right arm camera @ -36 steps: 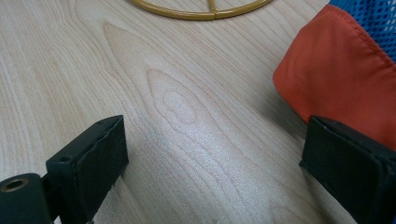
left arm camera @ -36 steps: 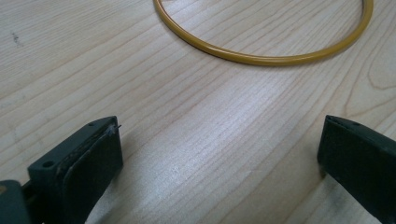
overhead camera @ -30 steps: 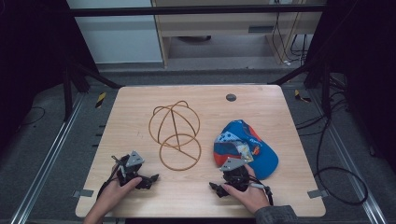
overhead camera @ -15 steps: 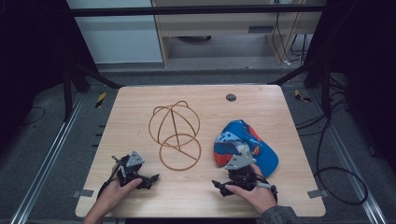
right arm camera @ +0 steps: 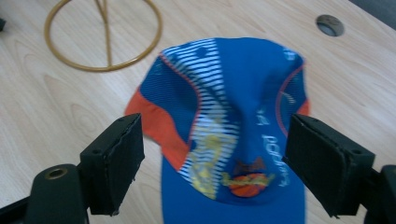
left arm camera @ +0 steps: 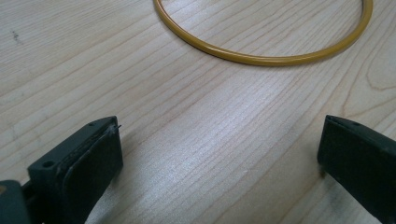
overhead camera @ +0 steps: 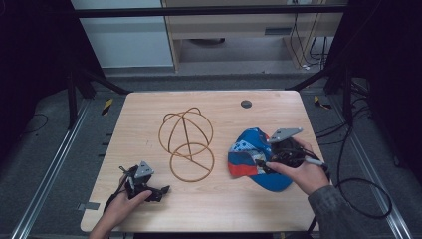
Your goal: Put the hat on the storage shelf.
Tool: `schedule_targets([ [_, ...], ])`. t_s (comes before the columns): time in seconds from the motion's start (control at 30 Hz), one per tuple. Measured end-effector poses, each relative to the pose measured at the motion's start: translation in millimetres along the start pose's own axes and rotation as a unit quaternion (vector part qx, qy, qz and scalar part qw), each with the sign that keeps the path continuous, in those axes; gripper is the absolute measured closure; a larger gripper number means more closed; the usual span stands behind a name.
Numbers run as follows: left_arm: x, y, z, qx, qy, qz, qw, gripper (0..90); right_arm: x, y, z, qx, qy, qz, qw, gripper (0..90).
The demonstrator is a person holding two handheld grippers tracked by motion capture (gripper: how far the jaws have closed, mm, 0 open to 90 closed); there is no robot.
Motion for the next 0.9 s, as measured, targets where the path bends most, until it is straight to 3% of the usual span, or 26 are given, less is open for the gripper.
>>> schedule_targets([
  [0.2, 0.5, 0.6, 0.6, 0.000, 0.000, 0.000, 1.0000, 0.0, -4.4, 19.8, 16.9, 0.002, -0.003, -0.021, 0.9998, 14.3],
  [0.33, 0.7, 1.2, 1.1, 0.000, 0.001, 0.000, 1.0000, 0.0, -4.0, 25.5, 20.1, 0.001, -0.004, -0.038, 0.9993, 12.6],
  [0.9, 0.7, 1.6, 1.1, 0.001, 0.001, -0.001, 1.0000, 0.0, -6.4, 44.7, 14.1, -0.028, -0.035, -0.065, 0.9968, 22.9],
])
Point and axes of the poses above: each handheld gripper's, and its own axes: z roughly backward along the jaws, x roughly out of its underside, y roughly to its right, the point moved 10 cm from there along -z, roughly forward along the jaws, and after that the axes turned 14 degrees about -x, right-handed, at the moved point
